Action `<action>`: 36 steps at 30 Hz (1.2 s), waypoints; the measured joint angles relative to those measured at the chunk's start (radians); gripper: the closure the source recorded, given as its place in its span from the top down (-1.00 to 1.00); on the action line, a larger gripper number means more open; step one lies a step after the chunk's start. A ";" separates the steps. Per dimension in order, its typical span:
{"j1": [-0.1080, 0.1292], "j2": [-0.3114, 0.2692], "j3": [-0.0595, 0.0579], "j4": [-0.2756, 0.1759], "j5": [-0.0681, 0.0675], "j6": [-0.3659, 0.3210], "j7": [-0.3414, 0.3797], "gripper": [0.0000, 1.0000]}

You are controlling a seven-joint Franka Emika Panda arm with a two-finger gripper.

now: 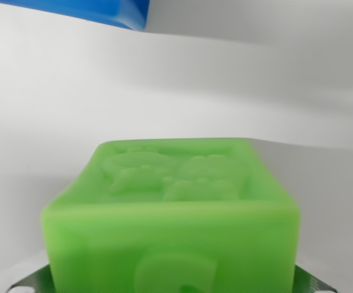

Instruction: Stack cube

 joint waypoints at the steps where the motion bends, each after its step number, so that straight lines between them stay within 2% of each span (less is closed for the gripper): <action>1: 0.000 0.000 0.000 0.000 0.000 0.000 0.000 -1.00; 14: 0.000 -0.001 0.000 0.000 0.000 -0.001 0.000 -1.00; 23: 0.007 -0.026 -0.007 -0.006 -0.001 -0.016 0.002 -1.00; 28: 0.014 -0.049 -0.016 -0.014 -0.003 -0.033 0.004 -1.00; 36: 0.033 -0.105 -0.037 -0.027 -0.014 -0.074 0.011 -1.00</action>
